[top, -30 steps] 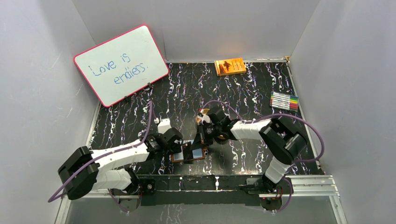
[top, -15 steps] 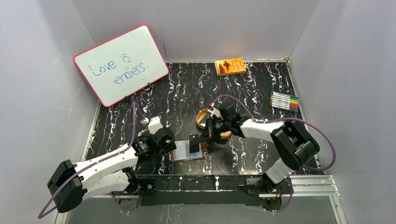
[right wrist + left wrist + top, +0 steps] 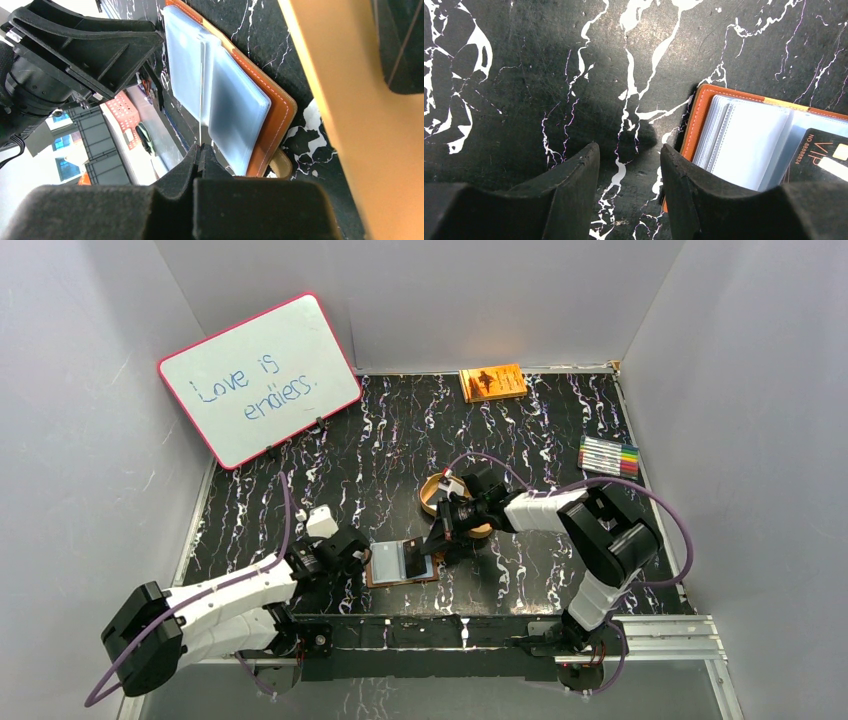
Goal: Put the credit cards into the card holder
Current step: Insert the credit card into the card holder.
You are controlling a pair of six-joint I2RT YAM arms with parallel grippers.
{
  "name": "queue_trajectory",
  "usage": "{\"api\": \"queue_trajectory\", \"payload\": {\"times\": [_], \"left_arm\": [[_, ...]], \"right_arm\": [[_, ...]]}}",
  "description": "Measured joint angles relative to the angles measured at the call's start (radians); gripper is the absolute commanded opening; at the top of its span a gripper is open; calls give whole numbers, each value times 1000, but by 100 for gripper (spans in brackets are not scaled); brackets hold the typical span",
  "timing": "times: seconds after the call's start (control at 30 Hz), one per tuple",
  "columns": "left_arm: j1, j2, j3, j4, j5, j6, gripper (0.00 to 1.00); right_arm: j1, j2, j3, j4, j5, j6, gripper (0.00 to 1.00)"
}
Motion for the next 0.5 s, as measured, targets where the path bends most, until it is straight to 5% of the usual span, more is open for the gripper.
{"api": "queue_trajectory", "payload": {"times": [0.5], "left_arm": [[1,25,0,55,5,-4,45]], "right_arm": [[0,70,8,55,-38,8,0]]}}
